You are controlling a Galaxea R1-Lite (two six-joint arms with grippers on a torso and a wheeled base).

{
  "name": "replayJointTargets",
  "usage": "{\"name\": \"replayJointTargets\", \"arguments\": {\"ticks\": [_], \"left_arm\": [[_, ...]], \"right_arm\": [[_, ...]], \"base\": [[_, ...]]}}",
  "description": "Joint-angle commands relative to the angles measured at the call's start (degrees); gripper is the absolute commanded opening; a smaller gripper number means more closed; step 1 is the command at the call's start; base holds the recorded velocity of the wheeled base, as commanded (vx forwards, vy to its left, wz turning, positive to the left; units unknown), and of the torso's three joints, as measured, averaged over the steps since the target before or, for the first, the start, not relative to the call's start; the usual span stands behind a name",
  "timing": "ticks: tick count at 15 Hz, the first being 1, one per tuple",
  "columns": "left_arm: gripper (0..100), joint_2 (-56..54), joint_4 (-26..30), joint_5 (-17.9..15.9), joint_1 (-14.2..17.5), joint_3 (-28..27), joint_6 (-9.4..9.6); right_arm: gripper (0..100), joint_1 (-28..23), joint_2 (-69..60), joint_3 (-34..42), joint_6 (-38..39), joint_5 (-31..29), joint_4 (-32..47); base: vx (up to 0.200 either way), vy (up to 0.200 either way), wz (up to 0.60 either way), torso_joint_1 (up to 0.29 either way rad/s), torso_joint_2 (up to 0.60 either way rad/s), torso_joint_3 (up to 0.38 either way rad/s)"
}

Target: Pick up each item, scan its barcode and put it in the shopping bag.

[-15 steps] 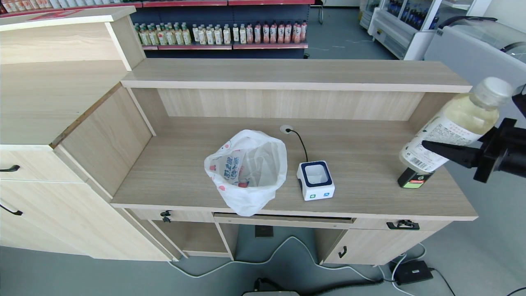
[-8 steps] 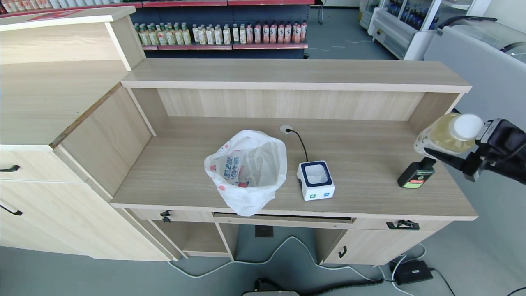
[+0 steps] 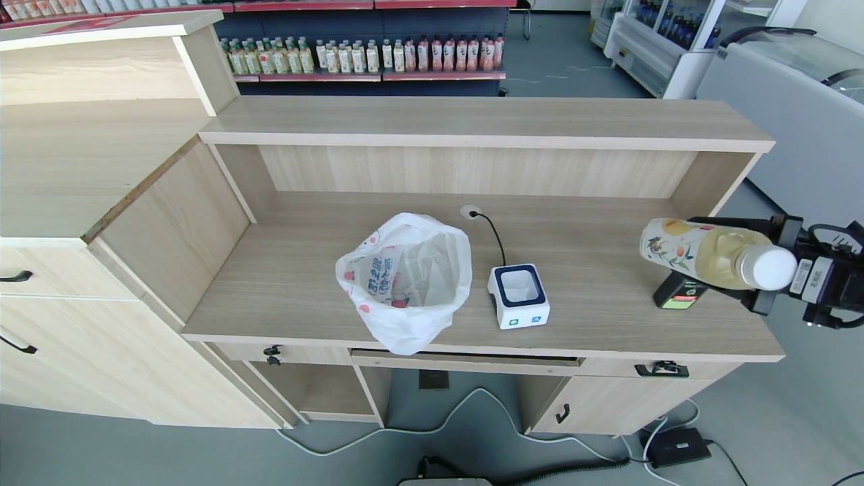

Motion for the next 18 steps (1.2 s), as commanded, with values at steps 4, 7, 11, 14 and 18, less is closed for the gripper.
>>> {"name": "replayJointTargets", "arguments": {"ticks": [4,7,11,14,18], "left_arm": [[100,0.0,0.0,0.0,0.0,-0.1,-0.02],[100,0.0,0.0,0.1,0.0,-0.1,-0.02],[100,0.0,0.0,0.1,0.0,-0.1,-0.02],[100,0.0,0.0,0.1,0.0,-0.1,-0.02],[100,0.0,0.0,0.1,0.0,-0.1,-0.02]], "right_arm": [[0,-0.8,1.2,-3.9,1.6,0.3,0.1],[0,-2.7,-0.2,-4.7,1.6,0.0,0.1],[0,-1.4,0.7,-6.2,1.2,-5.7,0.0],[0,1.4,3.6,-8.1,1.7,-8.2,-0.1],[0,4.6,10.3,-8.4,1.7,-8.2,-0.5]], "base": [[0.0,0.0,0.0,0.0,0.0,0.0],[0.0,0.0,0.0,0.0,0.0,0.0],[0.0,0.0,0.3,0.005,0.0,-0.001],[0.0,0.0,0.4,-0.002,0.0,0.002],[0.0,0.0,0.0,0.0,0.0,0.0]]}}
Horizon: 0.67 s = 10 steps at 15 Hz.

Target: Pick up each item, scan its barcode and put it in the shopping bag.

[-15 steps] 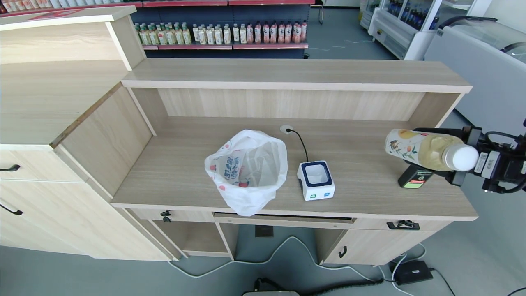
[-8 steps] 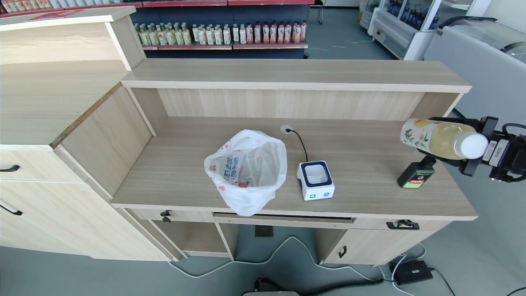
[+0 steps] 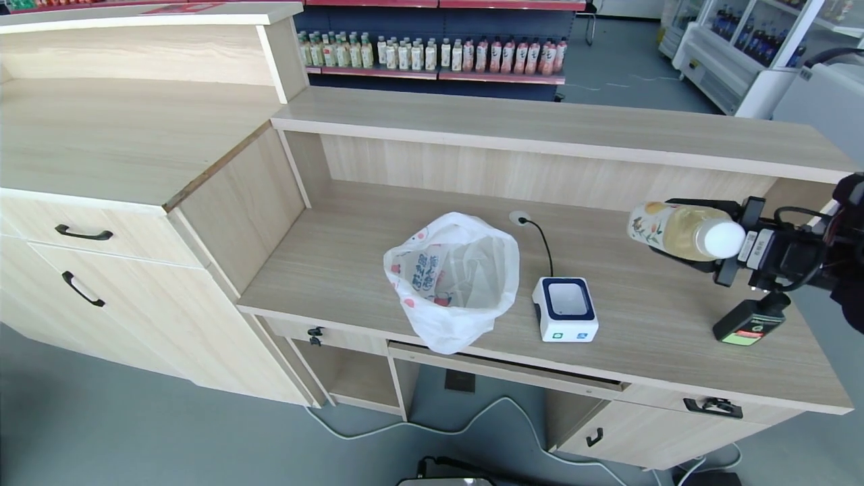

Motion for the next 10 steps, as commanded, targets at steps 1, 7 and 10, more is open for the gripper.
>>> {"name": "replayJointTargets", "arguments": {"ticks": [1,7,10], "left_arm": [[100,0.0,0.0,0.1,0.0,0.0,-0.03],[100,0.0,0.0,0.1,0.0,0.0,-0.03],[100,0.0,0.0,0.1,0.0,0.0,-0.03]], "right_arm": [[0,2.1,6.1,-1.5,0.1,0.1,-0.1],[0,5.5,11.8,-0.8,-1.5,-0.3,-1.9],[0,7.2,14.2,-0.6,-2.7,-0.3,-8.4]], "base": [[0.0,0.0,0.0,0.0,0.0,0.0],[0.0,0.0,0.0,0.0,0.0,0.0],[0.0,0.0,0.0,0.0,0.0,0.0]]}}
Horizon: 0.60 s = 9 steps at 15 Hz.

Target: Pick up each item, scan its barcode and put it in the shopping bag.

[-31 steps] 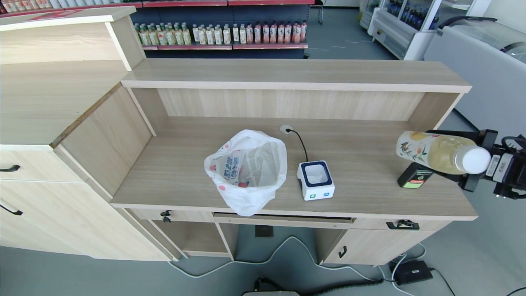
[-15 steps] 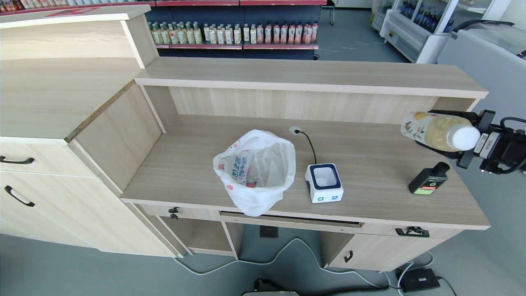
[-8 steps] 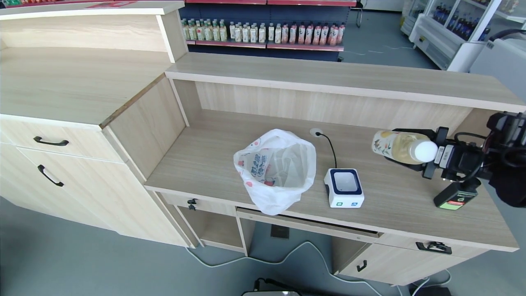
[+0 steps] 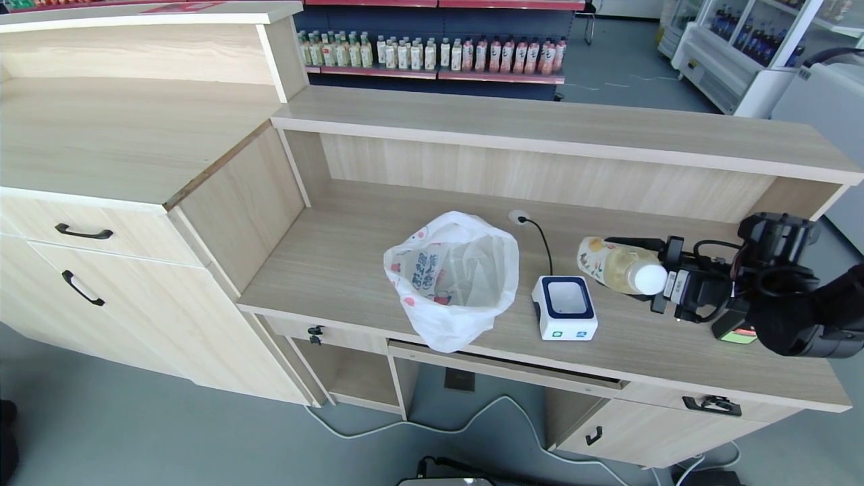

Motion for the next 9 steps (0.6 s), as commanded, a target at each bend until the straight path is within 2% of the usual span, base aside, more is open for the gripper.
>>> {"name": "replayJointTargets", "arguments": {"ticks": [1,9], "left_arm": [[100,0.0,0.0,0.0,0.0,0.0,-0.02],[100,0.0,0.0,0.0,0.0,-0.1,-0.02]], "right_arm": [[0,0.7,2.1,-0.2,-0.7,0.1,-1.0],[0,0.1,5.1,-0.1,-4.4,0.0,-2.5]], "base": [[0.0,0.0,0.0,0.0,0.0,0.0],[0.0,0.0,0.0,0.0,0.0,0.0]]}}
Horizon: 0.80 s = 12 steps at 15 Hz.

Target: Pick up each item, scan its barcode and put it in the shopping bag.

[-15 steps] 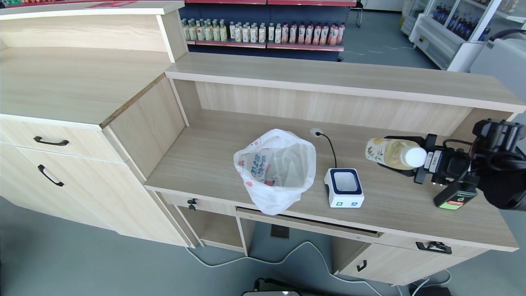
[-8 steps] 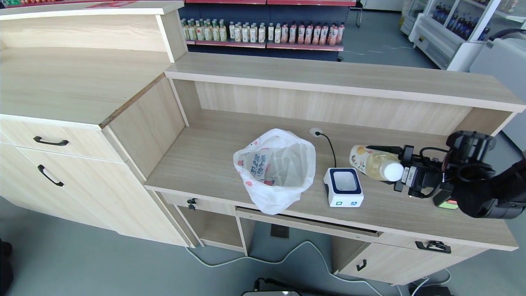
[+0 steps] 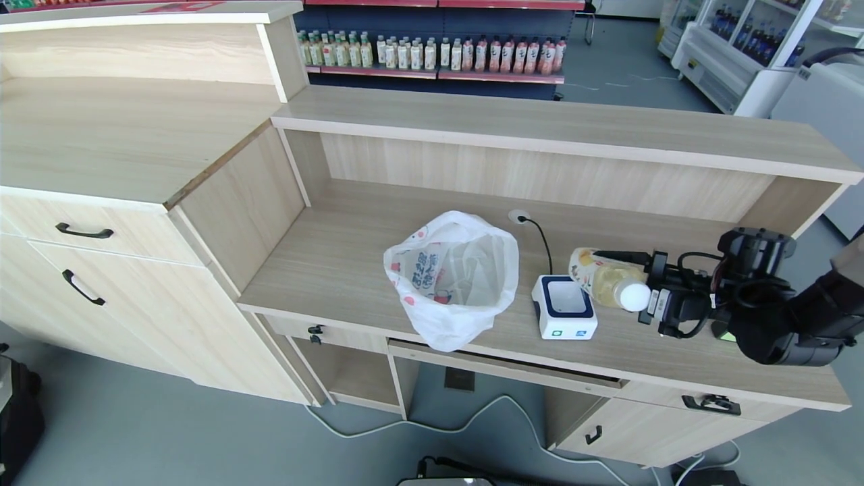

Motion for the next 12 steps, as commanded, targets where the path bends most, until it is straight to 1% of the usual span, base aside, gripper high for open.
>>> {"name": "replayJointTargets", "arguments": {"ticks": [1,5,12], "left_arm": [[100,0.0,0.0,0.0,0.0,0.1,-0.02],[100,0.0,0.0,0.0,0.0,0.0,-0.02],[100,0.0,0.0,0.1,0.0,0.0,-0.02]], "right_arm": [[0,-0.2,1.1,-0.3,0.0,0.0,0.0],[0,-0.2,3.3,-3.4,-0.1,0.0,-0.2],[0,0.1,5.9,-3.7,0.0,0.0,-2.2]], "base": [[0.0,0.0,0.0,0.0,0.0,0.0],[0.0,0.0,0.0,0.0,0.0,0.0],[0.0,0.0,0.0,0.0,0.0,0.0]]}}
